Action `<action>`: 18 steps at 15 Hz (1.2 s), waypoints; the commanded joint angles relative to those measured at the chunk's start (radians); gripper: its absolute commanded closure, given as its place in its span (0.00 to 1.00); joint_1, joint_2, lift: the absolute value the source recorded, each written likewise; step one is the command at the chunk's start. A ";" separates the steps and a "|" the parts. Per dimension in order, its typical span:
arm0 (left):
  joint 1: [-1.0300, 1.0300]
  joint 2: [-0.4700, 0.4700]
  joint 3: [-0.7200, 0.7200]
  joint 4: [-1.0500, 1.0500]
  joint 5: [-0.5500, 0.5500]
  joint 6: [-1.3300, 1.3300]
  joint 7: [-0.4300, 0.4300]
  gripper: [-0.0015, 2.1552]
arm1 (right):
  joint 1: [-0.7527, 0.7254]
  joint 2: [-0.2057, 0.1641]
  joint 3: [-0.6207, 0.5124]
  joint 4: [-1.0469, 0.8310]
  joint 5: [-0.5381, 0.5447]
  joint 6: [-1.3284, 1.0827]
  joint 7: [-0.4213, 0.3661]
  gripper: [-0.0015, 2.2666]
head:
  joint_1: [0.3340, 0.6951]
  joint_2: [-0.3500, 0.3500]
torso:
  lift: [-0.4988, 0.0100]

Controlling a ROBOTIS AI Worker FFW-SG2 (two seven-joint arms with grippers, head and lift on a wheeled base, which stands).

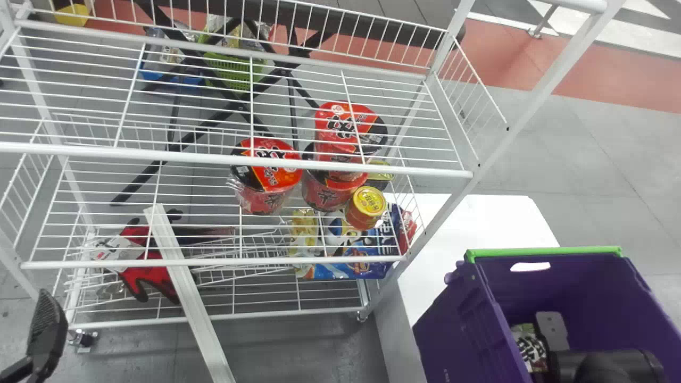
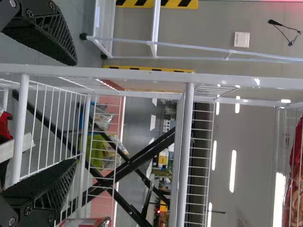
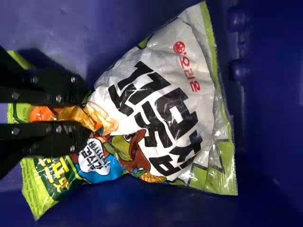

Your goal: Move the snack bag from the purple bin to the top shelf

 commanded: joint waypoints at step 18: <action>-0.042 -0.005 -0.002 0.014 -0.002 0.098 -0.001 0.04 | 0.036 0.099 -0.209 -0.257 -0.144 0.264 0.027 0.97 | 1.00 0.00 | 0.21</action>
